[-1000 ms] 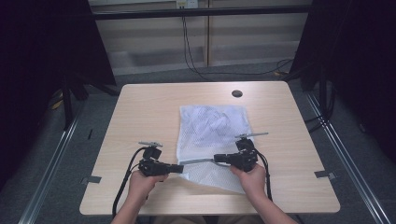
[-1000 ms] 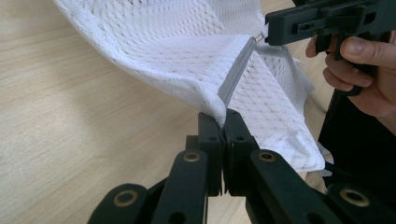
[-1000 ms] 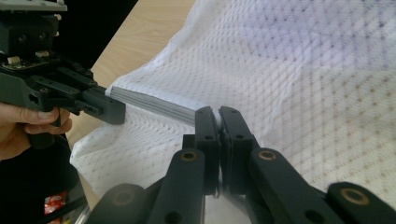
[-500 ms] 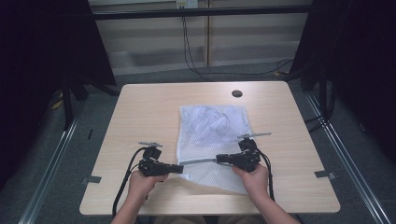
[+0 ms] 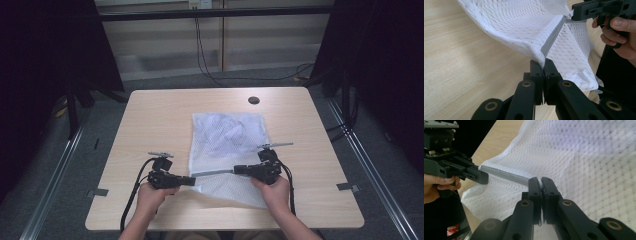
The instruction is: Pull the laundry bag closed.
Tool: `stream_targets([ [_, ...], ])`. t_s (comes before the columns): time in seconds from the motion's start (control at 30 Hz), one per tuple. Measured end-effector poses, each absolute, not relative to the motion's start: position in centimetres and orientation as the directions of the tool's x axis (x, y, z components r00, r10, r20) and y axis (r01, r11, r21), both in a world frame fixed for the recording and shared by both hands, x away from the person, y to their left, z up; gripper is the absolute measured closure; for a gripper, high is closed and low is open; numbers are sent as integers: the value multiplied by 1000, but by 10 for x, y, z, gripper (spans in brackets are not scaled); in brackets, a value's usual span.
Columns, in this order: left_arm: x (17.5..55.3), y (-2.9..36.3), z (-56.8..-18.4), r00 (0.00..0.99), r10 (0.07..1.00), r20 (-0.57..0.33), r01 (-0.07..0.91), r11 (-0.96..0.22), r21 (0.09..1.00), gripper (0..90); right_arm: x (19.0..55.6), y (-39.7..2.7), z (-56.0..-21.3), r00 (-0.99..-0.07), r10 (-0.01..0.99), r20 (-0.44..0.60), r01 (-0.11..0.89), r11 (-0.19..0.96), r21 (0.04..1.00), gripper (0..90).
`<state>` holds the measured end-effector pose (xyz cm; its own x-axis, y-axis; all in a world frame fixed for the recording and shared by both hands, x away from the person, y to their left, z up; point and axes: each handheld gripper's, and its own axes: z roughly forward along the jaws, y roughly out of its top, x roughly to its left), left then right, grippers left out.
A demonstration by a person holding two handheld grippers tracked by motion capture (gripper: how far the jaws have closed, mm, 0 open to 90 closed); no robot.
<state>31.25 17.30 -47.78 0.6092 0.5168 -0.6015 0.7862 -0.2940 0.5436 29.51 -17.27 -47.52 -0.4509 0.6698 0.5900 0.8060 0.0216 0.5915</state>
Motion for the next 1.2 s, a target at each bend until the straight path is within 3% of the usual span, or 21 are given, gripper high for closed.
stream_targets([
  [1.2, 312, 175, -478, 605, 515, -607, 790, -294, 538, 882, 290, -191, -474, -440, 676, 591, 805, 4, 594, 867],
])
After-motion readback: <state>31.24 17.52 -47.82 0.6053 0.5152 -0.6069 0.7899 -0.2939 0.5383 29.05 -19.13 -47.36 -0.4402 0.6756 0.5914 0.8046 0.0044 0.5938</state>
